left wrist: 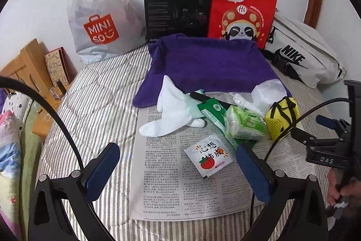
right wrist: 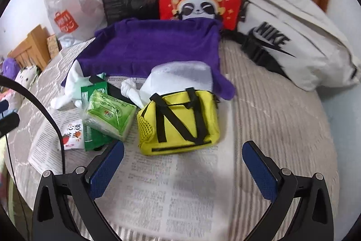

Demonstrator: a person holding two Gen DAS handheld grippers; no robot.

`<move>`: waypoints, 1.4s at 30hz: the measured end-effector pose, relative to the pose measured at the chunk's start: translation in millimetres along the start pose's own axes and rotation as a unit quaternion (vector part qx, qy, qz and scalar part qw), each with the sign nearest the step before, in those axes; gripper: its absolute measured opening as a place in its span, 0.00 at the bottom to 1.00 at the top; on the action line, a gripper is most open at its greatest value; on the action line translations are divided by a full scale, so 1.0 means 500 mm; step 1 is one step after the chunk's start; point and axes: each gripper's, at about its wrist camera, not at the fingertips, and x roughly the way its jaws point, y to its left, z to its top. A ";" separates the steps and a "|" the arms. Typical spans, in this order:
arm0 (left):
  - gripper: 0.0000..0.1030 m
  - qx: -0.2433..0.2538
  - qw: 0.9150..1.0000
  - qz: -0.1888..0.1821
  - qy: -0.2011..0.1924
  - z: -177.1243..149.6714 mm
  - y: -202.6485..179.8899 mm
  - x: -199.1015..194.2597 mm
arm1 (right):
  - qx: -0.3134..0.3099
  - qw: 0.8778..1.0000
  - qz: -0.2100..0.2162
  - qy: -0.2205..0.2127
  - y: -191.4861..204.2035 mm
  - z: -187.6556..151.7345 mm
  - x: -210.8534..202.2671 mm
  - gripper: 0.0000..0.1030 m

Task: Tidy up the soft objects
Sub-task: 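Close the right gripper on the yellow bag with black straps, then grasp the white glove with the left gripper while the right gripper holds the yellow bag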

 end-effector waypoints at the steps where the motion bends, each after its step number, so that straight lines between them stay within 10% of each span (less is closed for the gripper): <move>1: 1.00 0.000 1.000 0.000 0.003 0.000 0.001 0.007 | -0.003 1.000 0.001 0.003 0.000 0.001 0.012 1.00; 21: 1.00 -0.008 0.999 0.006 0.041 -0.001 0.029 0.089 | -0.075 0.996 -0.030 0.029 0.034 0.028 0.153 1.00; 42: 1.00 -0.017 0.998 -0.012 0.055 0.037 0.067 0.153 | -0.024 1.000 0.000 0.012 0.007 0.047 0.044 0.96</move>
